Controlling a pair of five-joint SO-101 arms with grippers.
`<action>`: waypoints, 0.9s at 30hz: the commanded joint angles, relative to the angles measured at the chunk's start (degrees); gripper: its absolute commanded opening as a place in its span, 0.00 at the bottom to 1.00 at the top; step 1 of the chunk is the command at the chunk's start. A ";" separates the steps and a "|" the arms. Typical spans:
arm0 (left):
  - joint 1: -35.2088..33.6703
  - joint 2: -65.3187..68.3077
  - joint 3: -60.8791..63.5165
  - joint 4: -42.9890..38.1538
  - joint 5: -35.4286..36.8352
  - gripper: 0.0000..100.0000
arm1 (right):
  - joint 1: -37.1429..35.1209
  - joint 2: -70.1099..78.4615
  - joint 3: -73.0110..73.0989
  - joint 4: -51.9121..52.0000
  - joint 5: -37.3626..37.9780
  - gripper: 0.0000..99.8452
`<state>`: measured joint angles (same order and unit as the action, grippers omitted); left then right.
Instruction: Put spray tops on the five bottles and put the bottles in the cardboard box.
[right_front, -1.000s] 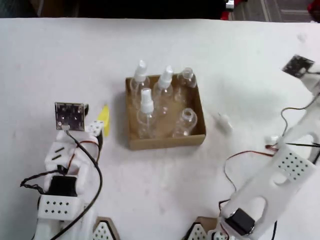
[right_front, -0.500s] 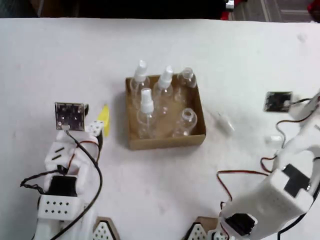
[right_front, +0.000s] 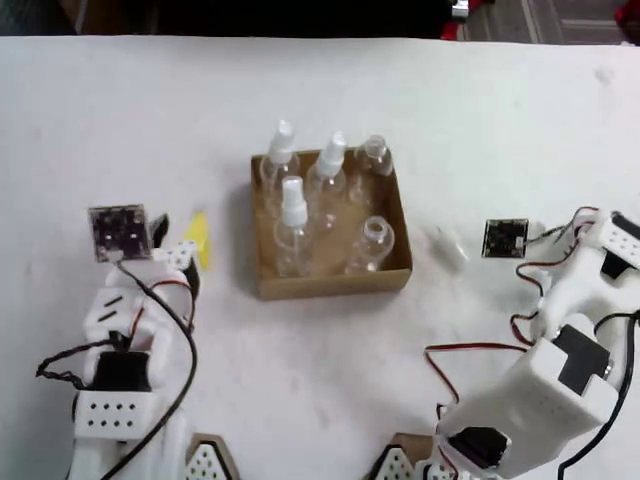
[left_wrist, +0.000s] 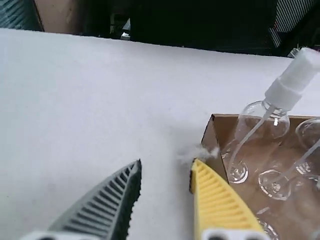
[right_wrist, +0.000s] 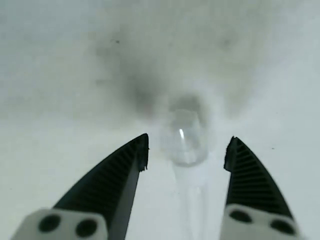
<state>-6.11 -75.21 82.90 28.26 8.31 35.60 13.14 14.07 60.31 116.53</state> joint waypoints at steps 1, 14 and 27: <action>-0.84 -1.27 -3.52 1.23 0.35 0.15 | -0.57 0.92 0.00 -6.11 0.70 0.23; -0.92 -1.27 -3.60 1.58 0.18 0.15 | -0.92 3.82 0.18 -6.99 0.26 0.01; -1.45 -1.27 -8.88 9.32 0.26 0.15 | -14.73 -21.23 -10.73 8.31 -35.25 0.02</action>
<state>-6.55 -75.21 79.12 33.80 8.66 26.99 2.77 9.32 62.59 90.86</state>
